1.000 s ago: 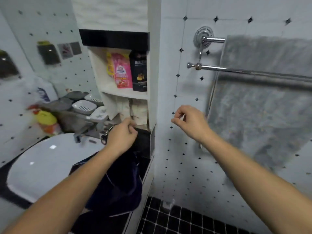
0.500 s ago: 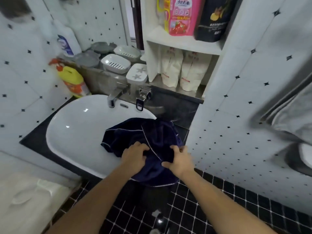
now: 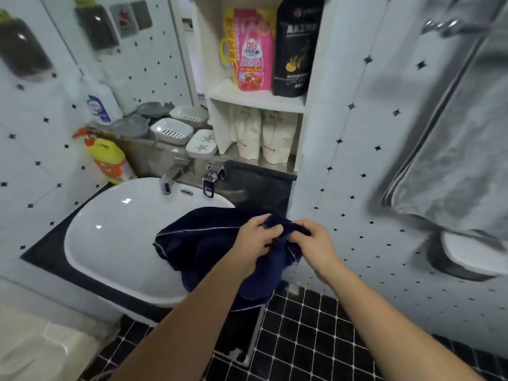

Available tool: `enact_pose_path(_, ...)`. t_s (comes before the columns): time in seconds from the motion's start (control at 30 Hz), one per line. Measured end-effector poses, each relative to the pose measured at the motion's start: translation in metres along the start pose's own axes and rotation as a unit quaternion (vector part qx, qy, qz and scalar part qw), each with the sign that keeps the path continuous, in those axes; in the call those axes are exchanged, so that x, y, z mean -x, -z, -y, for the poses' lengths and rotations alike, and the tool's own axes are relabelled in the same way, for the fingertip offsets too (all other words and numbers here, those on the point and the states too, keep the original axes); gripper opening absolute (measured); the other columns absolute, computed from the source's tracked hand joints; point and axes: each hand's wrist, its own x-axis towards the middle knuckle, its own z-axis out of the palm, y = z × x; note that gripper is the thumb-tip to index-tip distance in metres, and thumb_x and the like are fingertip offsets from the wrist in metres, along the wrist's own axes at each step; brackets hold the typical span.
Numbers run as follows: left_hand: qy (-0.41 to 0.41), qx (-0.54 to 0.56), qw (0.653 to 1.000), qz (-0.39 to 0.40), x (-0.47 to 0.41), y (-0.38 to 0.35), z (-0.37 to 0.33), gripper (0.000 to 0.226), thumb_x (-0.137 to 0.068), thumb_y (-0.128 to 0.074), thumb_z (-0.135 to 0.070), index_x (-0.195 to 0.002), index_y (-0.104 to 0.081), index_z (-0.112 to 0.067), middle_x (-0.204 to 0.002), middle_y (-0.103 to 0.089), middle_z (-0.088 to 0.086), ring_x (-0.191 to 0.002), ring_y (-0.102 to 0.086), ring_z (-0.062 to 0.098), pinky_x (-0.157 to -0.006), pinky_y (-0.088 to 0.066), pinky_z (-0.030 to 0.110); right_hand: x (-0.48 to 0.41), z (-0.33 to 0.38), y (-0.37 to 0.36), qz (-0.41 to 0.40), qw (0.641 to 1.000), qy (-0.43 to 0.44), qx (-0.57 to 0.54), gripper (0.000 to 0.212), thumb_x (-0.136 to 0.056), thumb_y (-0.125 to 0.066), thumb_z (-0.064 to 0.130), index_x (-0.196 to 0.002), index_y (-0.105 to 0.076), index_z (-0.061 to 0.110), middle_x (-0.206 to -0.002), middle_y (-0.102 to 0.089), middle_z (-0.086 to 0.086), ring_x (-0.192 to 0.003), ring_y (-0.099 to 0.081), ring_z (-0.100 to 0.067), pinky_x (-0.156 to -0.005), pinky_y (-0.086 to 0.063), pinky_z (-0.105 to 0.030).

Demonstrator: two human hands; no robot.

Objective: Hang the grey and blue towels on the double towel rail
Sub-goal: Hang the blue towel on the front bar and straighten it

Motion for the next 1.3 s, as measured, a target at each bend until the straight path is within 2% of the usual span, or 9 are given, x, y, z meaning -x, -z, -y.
enact_pose_path(0.23, -0.219, -0.214, 0.948, 0.092, 0.056, -0.139, -0.069, 0.058, -0.081, -0.062, 0.009, -0.128, -0.056, -0.024, -0.096, -0.071, -0.003, -0.084, -0.067, 0.007, -0.083, -0.052, 0.021, 0.065, 0.075, 0.149, -0.054, 0.989, 0.106, -0.088, 0.018, -0.066, -0.071, 0.016, -0.084, -0.069, 0.014, -0.071, -0.069, -0.003, -0.066, -0.063, -0.02, -0.056, -0.048, -0.03)
enact_pose_path(0.33, -0.311, -0.275, 0.908, 0.06, 0.08, -0.209, -0.097, 0.021, -0.081, -0.07, -0.01, -0.097, -0.071, -0.024, -0.079, -0.068, -0.016, -0.07, -0.061, -0.008, -0.07, -0.046, 0.008, 0.097, 0.1, 0.211, -0.064, 0.976, 0.188, -0.088, 0.044, -0.062, -0.083, 0.02, -0.104, -0.068, 0.021, -0.094, -0.074, 0.005, -0.088, -0.069, -0.011, -0.068, -0.052, -0.02)
enact_pose_path(0.43, -0.343, -0.272, 0.899, 0.004, 0.1, -0.276, -0.117, 0.025, -0.084, -0.064, -0.027, -0.063, -0.06, -0.016, -0.059, -0.058, -0.004, -0.057, -0.048, 0.007, -0.057, -0.043, 0.031, 0.123, 0.11, 0.26, -0.088, 0.964, 0.246, -0.047, 0.062, -0.065, -0.083, 0.008, -0.115, -0.057, 0.035, -0.105, -0.071, 0.008, -0.098, -0.065, -0.004, -0.078, -0.05, -0.016)
enact_pose_path(0.6, -0.393, -0.244, 0.886, 0.022, 0.128, -0.372, -0.127, 0.028, -0.082, -0.06, -0.023, -0.069, -0.06, 0.002, -0.068, -0.062, 0.019, -0.064, -0.049, 0.017, -0.067, -0.049, 0.048, 0.153, 0.107, 0.331, -0.218, 0.945, 0.225, -0.097, 0.034, -0.082, -0.067, -0.002, -0.101, -0.064, 0.027, -0.086, -0.075, 0.009, -0.082, -0.069, -0.01, -0.075, -0.055, -0.022)
enact_pose_path(0.73, -0.425, -0.331, 0.842, -0.015, 0.136, -0.412, -0.134, 0.033, -0.083, -0.059, -0.038, -0.057, -0.054, -0.019, -0.053, -0.055, -0.006, -0.058, -0.051, 0.012, -0.053, -0.038, 0.031, 0.176, 0.12, 0.394, -0.282, 0.93, 0.201, -0.122, 0.021, -0.085, -0.066, 0.006, -0.077, -0.074, 0.024, -0.072, -0.071, 0.002, -0.072, -0.065, -0.013, -0.074, -0.055, -0.037)
enact_pose_path(0.83, -0.457, -0.405, 0.791, -0.049, 0.141, -0.432, -0.128, 0.034, -0.088, -0.06, -0.045, -0.059, -0.058, -0.028, -0.078, -0.053, -0.002, -0.081, -0.05, 0.018, -0.067, -0.04, 0.031, 0.188, 0.136, 0.423, -0.275, 0.929, 0.242, -0.051, 0.018, -0.084, -0.065, 0.013, -0.078, -0.075, 0.026, -0.071, -0.071, 0.006, -0.071, -0.065, -0.012, -0.072, -0.055, -0.036)
enact_pose_path(1.0, -0.476, -0.316, 0.805, 0.158, 0.154, -0.463, -0.108, 0.028, -0.094, -0.052, -0.009, -0.116, -0.066, -0.021, -0.112, -0.068, -0.003, -0.102, -0.062, 0.009, -0.09, -0.046, 0.019, 0.199, 0.145, 0.439, -0.269, 0.922, 0.257, 0.107, 0.009, -0.082, -0.067, 0.021, -0.081, -0.074, 0.025, -0.078, -0.074, 0.002, -0.078, -0.069, -0.017, -0.076, -0.054, -0.036)
enact_pose_path(1.17, -0.432, -0.231, 0.868, 0.083, 0.136, -0.475, -0.108, 0.025, -0.093, -0.049, -0.006, -0.102, -0.071, -0.011, -0.099, -0.073, 0.005, -0.096, -0.067, 0.021, -0.09, -0.052, 0.039, 0.209, 0.127, 0.459, -0.269, 0.909, 0.173, 0.267, 0.009, -0.076, -0.065, 0.024, -0.079, -0.061, 0.031, -0.078, -0.067, 0.011, -0.074, -0.064, -0.007, -0.062, -0.048, -0.023)
enact_pose_path(1.3, -0.411, -0.156, 0.895, 0.081, 0.124, -0.478, -0.124, 0.023, -0.091, -0.048, -0.009, -0.089, -0.069, -0.018, -0.09, -0.071, 0.006, -0.082, -0.064, 0.019, -0.074, -0.053, 0.034, 0.222, 0.08, 0.477, -0.285, 0.887, 0.04, 0.362, 0.011, -0.068, -0.059, 0.019, -0.073, -0.05, 0.022, -0.069, -0.062, 0.0, -0.068, -0.059, -0.023, -0.059, -0.05, -0.037)
